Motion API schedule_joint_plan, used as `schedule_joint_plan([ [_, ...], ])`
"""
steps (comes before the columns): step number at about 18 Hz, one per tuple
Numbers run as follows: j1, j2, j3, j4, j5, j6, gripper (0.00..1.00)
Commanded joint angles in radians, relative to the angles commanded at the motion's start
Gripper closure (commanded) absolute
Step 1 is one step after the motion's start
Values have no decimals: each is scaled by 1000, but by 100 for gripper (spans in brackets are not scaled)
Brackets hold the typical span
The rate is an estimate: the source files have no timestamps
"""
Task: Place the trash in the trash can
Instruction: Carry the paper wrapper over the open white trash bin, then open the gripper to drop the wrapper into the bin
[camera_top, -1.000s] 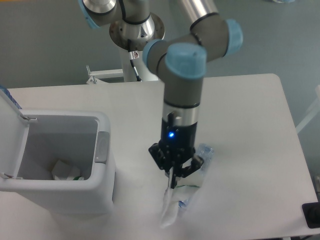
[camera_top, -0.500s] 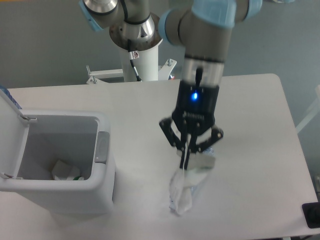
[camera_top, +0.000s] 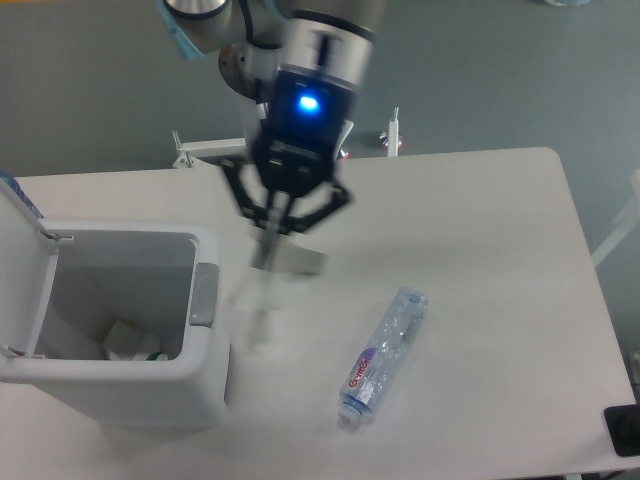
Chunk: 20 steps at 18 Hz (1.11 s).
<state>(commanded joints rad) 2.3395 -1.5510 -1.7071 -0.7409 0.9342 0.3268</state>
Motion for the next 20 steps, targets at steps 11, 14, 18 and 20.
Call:
schedule_joint_plan([
  [11,-91,-49,3,2,2,-2,23],
  [14,-89,-67,36,0,5,-5,19],
  [18,-53,-99,92,0,6,-5,12],
  [20,-2,-136,116,0,6,-5,9],
])
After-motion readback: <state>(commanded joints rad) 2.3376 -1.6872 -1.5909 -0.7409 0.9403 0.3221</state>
